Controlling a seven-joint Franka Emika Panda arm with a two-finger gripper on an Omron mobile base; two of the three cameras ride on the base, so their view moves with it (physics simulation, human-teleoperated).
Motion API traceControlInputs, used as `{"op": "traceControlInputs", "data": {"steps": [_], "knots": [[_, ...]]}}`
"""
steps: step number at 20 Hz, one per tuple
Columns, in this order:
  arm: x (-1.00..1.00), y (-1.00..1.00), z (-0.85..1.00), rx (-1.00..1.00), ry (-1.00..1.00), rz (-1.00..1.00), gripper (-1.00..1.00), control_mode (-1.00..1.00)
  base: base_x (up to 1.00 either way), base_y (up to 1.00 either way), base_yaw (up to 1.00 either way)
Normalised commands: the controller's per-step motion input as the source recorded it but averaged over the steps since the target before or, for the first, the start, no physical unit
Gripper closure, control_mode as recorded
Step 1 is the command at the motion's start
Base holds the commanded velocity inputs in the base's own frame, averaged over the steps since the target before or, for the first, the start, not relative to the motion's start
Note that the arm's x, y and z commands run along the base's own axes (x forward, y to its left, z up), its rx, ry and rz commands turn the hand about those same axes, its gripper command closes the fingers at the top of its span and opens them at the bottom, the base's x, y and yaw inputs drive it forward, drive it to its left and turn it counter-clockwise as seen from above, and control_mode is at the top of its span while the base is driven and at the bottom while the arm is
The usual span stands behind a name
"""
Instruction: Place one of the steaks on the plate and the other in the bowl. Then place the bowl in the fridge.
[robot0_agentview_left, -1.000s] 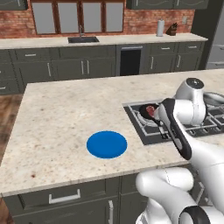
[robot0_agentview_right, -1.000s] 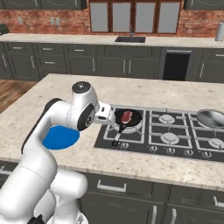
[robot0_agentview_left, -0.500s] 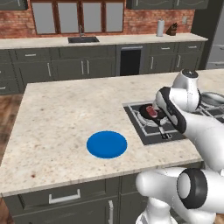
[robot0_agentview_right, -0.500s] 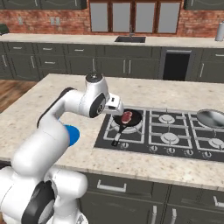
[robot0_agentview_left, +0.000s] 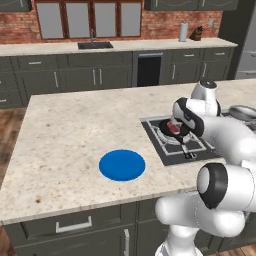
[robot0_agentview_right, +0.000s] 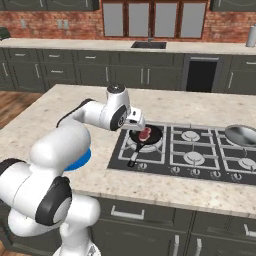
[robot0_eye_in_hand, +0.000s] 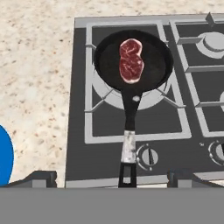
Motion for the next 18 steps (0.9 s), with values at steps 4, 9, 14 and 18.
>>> {"op": "traceControlInputs", "data": {"steps": [4,9,14,18], "knots": [[0.35,-0.07,-0.32,0.0,0.0,0.0,-1.0,-1.0,0.0,0.0,0.0],[0.34,-0.16,-0.24,0.0,0.0,0.0,-1.0,-1.0,0.0,0.0,0.0],[0.4,-0.07,-0.24,0.0,0.0,0.0,-1.0,-1.0,0.0,0.0,0.0],[0.4,-0.14,-0.06,0.0,0.0,0.0,-1.0,-1.0,0.0,0.0,0.0]]}}
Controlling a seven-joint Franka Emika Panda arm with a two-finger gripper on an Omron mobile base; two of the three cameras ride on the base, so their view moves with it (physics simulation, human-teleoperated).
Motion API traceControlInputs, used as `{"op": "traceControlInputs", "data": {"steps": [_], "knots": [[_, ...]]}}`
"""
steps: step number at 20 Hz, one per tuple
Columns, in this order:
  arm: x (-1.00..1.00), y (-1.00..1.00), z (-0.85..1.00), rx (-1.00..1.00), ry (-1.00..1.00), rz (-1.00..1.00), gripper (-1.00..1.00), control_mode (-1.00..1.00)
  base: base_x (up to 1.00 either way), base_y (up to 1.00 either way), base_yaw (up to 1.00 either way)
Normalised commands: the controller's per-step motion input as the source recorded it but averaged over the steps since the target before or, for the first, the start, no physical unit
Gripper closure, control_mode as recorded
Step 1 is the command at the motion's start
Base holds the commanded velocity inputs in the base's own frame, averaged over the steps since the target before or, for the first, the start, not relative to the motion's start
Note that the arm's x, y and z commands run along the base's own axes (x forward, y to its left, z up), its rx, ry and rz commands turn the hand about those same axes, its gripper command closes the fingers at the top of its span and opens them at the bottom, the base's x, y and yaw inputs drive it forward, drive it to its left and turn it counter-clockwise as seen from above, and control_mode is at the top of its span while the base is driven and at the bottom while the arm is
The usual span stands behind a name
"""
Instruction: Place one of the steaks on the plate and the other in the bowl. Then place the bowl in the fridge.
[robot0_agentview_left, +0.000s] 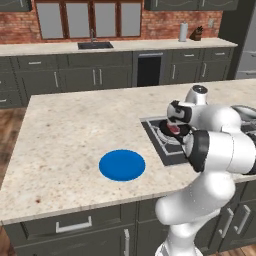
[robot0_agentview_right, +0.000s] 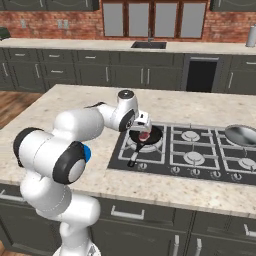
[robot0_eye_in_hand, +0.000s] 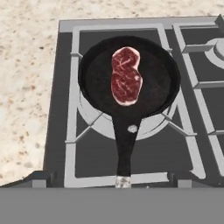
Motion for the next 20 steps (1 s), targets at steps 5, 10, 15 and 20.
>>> {"op": "traceControlInputs", "data": {"steps": [5,10,15,20], "knots": [[0.27,-0.16,-0.05,0.0,0.0,0.0,-1.0,-1.0,0.0,0.0,0.0],[0.23,-0.03,-0.22,0.0,0.0,0.0,-1.0,-1.0,0.0,0.0,0.0],[0.22,-0.01,-0.31,0.0,0.01,0.0,-1.0,-1.0,0.0,0.0,0.0],[0.32,-0.03,-0.18,0.0,0.0,0.0,-1.0,-1.0,0.0,0.0,0.0]]}}
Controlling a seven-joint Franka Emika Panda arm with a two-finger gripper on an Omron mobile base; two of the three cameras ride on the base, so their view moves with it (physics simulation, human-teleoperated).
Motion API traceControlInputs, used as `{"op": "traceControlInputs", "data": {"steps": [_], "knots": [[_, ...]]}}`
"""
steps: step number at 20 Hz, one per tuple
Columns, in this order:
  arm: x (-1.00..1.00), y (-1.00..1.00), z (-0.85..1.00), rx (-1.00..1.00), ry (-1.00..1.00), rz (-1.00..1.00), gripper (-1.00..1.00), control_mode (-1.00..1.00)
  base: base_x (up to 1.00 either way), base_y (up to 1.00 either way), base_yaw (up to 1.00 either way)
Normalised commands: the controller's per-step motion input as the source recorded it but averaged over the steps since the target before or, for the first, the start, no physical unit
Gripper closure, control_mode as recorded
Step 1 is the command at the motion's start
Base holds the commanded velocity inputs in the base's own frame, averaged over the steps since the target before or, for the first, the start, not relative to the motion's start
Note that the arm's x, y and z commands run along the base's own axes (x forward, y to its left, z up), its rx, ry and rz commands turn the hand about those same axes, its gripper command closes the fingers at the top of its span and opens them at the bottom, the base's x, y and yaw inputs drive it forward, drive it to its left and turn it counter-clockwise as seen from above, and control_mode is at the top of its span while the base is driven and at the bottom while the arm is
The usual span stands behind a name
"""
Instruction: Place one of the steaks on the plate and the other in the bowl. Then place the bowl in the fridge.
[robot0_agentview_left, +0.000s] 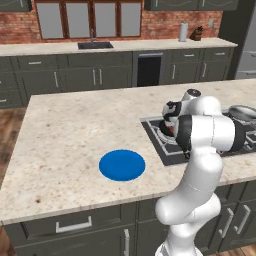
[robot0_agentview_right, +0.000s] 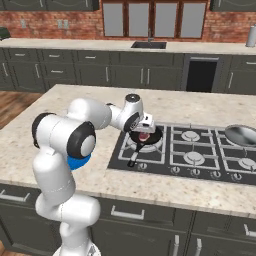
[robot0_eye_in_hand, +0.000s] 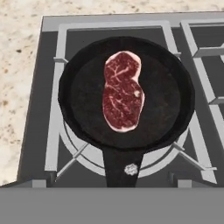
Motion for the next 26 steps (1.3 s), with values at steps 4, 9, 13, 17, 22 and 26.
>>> {"op": "traceControlInputs", "data": {"steps": [4,9,13,17,22,26], "knots": [[0.33,-0.12,-0.16,0.0,0.0,0.0,-1.0,-1.0,0.0,0.0,0.0],[0.32,-0.12,-0.17,0.0,0.01,0.0,-1.0,-1.0,0.0,0.0,0.0],[0.33,-0.03,-0.23,0.0,0.01,0.0,-1.0,-1.0,0.0,0.0,0.0],[0.39,0.0,-0.23,0.0,0.04,0.0,-1.0,-1.0,0.0,0.0,0.0],[0.41,-0.08,-0.24,0.0,0.02,0.0,-1.0,-1.0,0.0,0.0,0.0],[0.36,-0.12,-0.25,0.0,0.02,0.0,-1.0,-1.0,0.0,0.0,0.0]]}}
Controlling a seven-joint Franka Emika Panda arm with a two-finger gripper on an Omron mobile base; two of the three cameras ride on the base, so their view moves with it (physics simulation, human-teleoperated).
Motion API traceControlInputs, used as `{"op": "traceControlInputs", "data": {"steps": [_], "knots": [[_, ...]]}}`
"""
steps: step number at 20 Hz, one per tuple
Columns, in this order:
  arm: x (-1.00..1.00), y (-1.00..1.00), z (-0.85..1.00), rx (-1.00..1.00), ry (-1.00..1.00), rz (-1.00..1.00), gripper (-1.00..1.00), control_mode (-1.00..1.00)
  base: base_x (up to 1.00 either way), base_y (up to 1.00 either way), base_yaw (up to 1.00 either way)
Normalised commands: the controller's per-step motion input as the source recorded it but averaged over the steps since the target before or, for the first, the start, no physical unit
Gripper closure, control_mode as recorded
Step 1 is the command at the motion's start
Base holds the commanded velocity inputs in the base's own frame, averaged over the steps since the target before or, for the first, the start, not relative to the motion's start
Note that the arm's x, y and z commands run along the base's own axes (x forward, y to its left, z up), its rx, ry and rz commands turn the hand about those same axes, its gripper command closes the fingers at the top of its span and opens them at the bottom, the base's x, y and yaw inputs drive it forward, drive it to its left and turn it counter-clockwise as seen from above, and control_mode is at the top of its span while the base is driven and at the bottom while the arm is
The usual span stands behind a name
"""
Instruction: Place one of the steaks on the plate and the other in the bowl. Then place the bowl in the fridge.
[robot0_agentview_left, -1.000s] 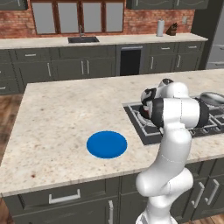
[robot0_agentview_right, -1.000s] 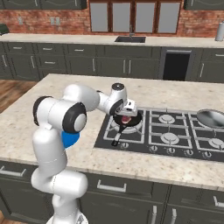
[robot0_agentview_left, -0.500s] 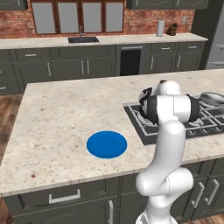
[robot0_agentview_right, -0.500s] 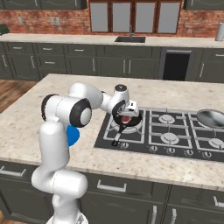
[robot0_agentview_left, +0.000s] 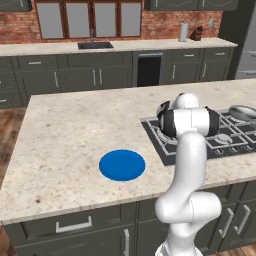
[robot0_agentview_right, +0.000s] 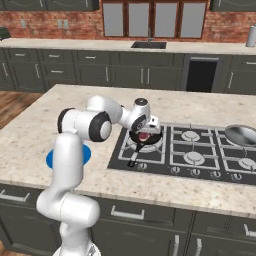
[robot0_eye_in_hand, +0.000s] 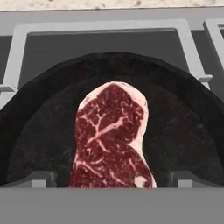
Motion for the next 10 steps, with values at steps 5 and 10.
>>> {"op": "traceControlInputs", "data": {"steps": [5,10], "knots": [[0.25,-0.08,-0.3,0.0,0.03,0.0,-1.0,-1.0,0.0,0.0,0.0],[0.13,-0.04,-0.32,0.0,0.05,0.0,1.0,-1.0,0.0,0.0,0.0]]}}
